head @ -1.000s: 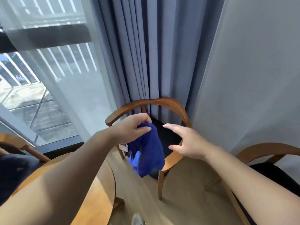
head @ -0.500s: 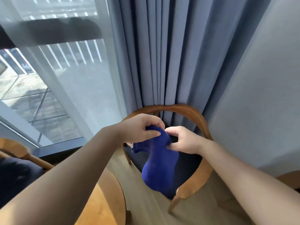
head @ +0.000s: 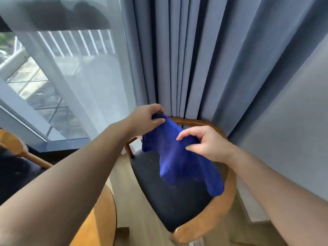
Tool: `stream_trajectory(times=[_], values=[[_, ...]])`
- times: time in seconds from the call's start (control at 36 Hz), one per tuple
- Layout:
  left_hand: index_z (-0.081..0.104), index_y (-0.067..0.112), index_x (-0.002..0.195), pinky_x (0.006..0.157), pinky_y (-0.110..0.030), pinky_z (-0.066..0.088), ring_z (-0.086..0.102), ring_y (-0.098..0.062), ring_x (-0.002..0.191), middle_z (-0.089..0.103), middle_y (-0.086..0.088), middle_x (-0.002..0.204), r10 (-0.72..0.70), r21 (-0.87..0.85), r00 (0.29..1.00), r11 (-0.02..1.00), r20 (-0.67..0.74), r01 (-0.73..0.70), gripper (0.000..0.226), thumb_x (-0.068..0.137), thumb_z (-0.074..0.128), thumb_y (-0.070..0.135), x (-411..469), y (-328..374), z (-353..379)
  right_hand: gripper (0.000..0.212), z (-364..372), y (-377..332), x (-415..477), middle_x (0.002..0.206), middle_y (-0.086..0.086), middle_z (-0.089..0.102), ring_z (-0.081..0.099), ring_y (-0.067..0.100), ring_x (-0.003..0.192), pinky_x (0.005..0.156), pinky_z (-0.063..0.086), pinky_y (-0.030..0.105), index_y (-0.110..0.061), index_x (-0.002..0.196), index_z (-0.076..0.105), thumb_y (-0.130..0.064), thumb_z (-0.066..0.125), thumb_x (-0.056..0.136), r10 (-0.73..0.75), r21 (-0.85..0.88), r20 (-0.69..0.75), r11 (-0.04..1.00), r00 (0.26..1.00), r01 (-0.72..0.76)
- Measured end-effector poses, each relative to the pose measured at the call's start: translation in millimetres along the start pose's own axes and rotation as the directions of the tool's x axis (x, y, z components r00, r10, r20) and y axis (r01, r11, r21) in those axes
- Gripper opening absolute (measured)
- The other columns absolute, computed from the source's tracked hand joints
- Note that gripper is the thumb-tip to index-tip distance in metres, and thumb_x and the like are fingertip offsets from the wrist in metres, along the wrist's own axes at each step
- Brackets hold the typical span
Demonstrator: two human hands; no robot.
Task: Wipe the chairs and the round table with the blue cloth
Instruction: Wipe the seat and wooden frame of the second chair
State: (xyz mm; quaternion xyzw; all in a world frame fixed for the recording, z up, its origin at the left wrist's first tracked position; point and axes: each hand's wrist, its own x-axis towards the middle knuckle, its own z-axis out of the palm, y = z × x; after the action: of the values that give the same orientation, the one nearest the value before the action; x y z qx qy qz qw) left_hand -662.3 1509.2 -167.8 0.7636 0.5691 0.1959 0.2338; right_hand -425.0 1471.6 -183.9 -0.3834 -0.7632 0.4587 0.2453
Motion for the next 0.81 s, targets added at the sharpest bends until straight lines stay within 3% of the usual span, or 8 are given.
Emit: stream_trajectory(times=[0.17,0.33,0.39,0.47,0.56,0.64,0.72,0.81], values=[[0.059,0.018,0.108,0.080,-0.025,0.042,0.055,-0.010,0.094,0.060,0.007,0.104,-0.247,-0.198,0.939,0.959,-0.240,0.202,0.028,0.085,0.066,0.031,2,10,48,0.049,-50,4,29,0.096,-0.023,0.071,0.063,-0.004,0.098,0.084,0.043,0.008,-0.031,0.095,0.069,0.015,0.059,0.080,-0.096,0.118,-0.029,0.988,0.995,0.099],[0.056,0.044,0.110,0.081,-0.018,0.048,0.059,0.005,0.098,0.063,0.020,0.107,-0.257,-0.515,0.964,0.818,0.069,0.255,0.040,0.075,0.058,0.063,-27,26,91,0.042,-72,32,38,0.095,-0.015,0.072,0.065,0.005,0.097,0.085,0.048,0.018,-0.025,0.096,0.069,0.013,0.060,0.082,-0.145,0.215,-0.092,0.963,0.985,0.162],[0.049,0.043,0.122,0.085,-0.023,0.050,0.059,0.000,0.103,0.061,0.019,0.114,-0.215,-0.528,0.968,0.812,0.126,0.249,0.057,0.071,0.069,0.058,-27,33,105,0.042,-71,35,40,0.095,-0.015,0.072,0.065,0.005,0.097,0.085,0.049,0.018,-0.025,0.097,0.069,0.014,0.059,0.082,-0.158,0.227,-0.103,0.958,0.982,0.178],[0.051,0.034,0.117,0.083,-0.026,0.048,0.059,-0.005,0.096,0.062,0.015,0.105,-0.236,-0.346,0.970,0.916,-0.060,0.201,0.047,0.075,0.072,0.031,-20,35,117,0.044,-69,36,45,0.098,-0.016,0.070,0.064,0.001,0.100,0.086,0.047,0.015,-0.025,0.102,0.066,0.014,0.059,0.082,-0.161,0.224,-0.117,0.957,0.980,0.184],[0.056,0.031,0.102,0.073,-0.027,0.045,0.058,-0.010,0.085,0.062,0.014,0.088,-0.272,-0.275,0.948,0.936,-0.164,0.220,0.034,0.074,0.062,0.013,-17,30,111,0.057,-80,42,51,0.115,-0.015,0.063,0.059,0.000,0.109,0.091,0.043,0.012,-0.025,0.126,0.056,0.005,0.067,0.078,-0.107,0.062,0.011,0.992,0.994,0.106],[0.055,0.036,0.094,0.071,-0.025,0.041,0.056,-0.009,0.081,0.058,0.021,0.081,-0.302,-0.208,0.935,0.942,-0.185,0.263,0.032,0.073,0.061,0.012,-18,23,102,0.070,-84,52,58,0.112,-0.007,0.053,0.051,0.009,0.106,0.083,0.038,0.015,-0.022,0.140,0.046,-0.001,0.066,0.076,0.018,-0.380,0.107,0.925,0.994,0.025],[0.060,0.031,0.095,0.070,-0.023,0.041,0.056,-0.010,0.082,0.060,0.017,0.084,-0.324,-0.167,0.927,0.941,-0.189,0.295,0.027,0.076,0.061,0.012,-22,17,97,0.031,-71,60,60,0.094,0.003,0.050,0.053,0.023,0.092,0.074,0.034,0.025,-0.019,0.108,0.067,-0.005,0.064,0.080,0.011,-0.525,0.064,0.851,0.998,0.024],[0.062,0.031,0.094,0.066,-0.021,0.045,0.057,-0.006,0.081,0.062,0.015,0.085,-0.395,-0.167,0.907,0.913,-0.146,0.371,0.020,0.081,0.059,0.017,-27,5,94,0.011,-59,69,64,0.104,0.002,0.047,0.053,0.025,0.097,0.080,0.043,0.034,-0.020,0.093,0.067,-0.015,0.066,0.083,0.013,-0.550,0.050,0.835,0.999,0.017]])
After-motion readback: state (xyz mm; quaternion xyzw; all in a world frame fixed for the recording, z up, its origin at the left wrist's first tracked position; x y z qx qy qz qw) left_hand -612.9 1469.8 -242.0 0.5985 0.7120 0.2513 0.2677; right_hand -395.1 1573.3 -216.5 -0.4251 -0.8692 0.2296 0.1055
